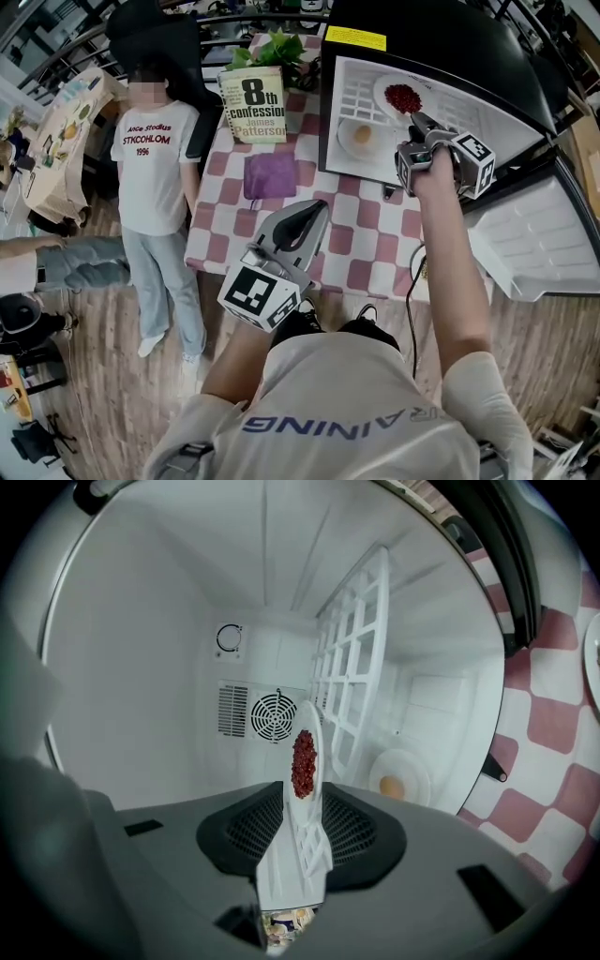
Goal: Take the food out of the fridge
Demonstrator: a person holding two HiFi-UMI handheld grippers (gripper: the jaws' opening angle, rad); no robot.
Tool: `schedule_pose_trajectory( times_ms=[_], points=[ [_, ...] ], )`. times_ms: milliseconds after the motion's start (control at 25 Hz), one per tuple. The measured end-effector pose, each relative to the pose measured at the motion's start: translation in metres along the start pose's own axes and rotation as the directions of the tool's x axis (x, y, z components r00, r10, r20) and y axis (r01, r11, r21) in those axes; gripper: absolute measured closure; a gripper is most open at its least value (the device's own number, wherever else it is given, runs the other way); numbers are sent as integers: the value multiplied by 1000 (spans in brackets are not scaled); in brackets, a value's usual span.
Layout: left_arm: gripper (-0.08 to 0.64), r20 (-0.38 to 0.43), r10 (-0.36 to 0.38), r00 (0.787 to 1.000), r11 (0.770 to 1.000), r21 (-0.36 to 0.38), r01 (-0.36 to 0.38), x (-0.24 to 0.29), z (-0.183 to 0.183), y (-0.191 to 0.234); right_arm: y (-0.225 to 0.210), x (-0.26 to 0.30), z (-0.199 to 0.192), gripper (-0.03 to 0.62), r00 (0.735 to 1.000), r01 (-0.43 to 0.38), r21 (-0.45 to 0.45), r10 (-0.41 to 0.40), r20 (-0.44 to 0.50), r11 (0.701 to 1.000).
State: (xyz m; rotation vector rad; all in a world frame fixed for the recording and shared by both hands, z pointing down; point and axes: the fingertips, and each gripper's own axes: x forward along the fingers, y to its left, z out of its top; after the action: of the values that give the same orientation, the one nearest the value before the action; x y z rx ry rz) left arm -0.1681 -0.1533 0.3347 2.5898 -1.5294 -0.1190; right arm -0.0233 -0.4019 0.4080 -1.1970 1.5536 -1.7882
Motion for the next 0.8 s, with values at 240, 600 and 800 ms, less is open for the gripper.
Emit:
schedule_pose_trajectory(
  times_ms=[240, 600, 800],
  points=[
    [552, 8, 6, 1000, 1000, -1, -6, -3, 4, -2, -2, 2, 2, 471, 1000, -1, 53, -1, 31, 999],
    [552, -1, 30, 1000, 999, 12, -30, -14, 4, -1, 0, 12, 5, 512, 998, 0, 53, -4, 64, 999],
    [552, -7, 34, 999, 999, 13, -34, -17, 3, 0, -4, 8, 8, 561, 996, -54, 60, 49, 81, 997]
  ],
)
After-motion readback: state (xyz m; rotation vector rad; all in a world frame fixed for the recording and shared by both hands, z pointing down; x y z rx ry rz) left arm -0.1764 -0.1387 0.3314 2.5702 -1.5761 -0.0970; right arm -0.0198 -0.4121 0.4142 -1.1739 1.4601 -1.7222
